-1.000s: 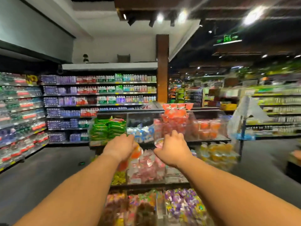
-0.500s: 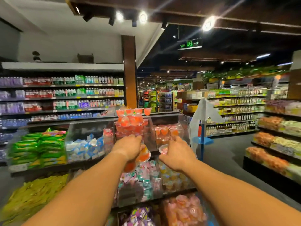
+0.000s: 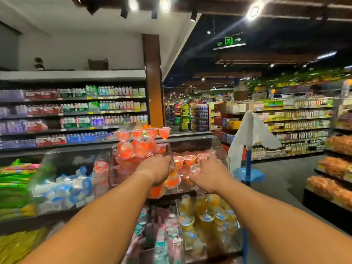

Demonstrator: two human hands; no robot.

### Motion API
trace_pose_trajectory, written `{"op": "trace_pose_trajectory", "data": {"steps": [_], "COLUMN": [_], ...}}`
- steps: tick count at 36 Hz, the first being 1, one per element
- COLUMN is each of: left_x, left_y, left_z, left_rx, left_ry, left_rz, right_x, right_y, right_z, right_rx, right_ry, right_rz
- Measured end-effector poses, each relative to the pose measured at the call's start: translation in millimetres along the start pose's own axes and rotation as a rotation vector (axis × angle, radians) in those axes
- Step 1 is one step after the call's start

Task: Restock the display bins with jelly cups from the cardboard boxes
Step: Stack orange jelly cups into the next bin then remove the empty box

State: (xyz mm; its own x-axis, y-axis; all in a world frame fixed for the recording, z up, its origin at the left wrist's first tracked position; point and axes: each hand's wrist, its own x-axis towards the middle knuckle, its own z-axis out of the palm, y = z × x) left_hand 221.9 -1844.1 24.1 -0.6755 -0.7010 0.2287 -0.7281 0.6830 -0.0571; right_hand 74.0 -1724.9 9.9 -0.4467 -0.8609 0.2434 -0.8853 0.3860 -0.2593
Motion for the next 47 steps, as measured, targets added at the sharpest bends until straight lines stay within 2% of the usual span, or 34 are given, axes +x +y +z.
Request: {"op": "trace_pose_trajectory", "data": {"steps": [8,17,27,37,44,47], "left_x": [85.6,138.4,169.6,188.3,193.3,195.2], "left_y": [9.7,-1.6,-18.7,-32.3,-36.1,-36.7], "left_z": [17.4,1.8,5.8,15.2,21.1,23.5], "left_rx": [-0.004,0.002,0.013,0.046,0.041,0.027], "left_ry": [-0.006,0.044,0.023,0.003,0.004,0.016], "left_rz": [-0.105,-0.157,-0.178,-0.143,-0.127,-0.117], "right_x": [114.5,219.5,260.0,278.5,289.9,293.0], "right_y": [42.2,50.1,46.8,38.8,40.5,39.6], "right_z": [17.4,23.0,68.7,100.8,115.1,115.8], "right_rx": [0.000,0.091,0.150,0.029,-0.039,-0.103], "right_ry": [-0.039,-0.061,-0.095,-0.229,-0.148,-0.161], "right_rz": [-0.119,-0.160,-0.086,-0.049,-0.006,-0.025]}}
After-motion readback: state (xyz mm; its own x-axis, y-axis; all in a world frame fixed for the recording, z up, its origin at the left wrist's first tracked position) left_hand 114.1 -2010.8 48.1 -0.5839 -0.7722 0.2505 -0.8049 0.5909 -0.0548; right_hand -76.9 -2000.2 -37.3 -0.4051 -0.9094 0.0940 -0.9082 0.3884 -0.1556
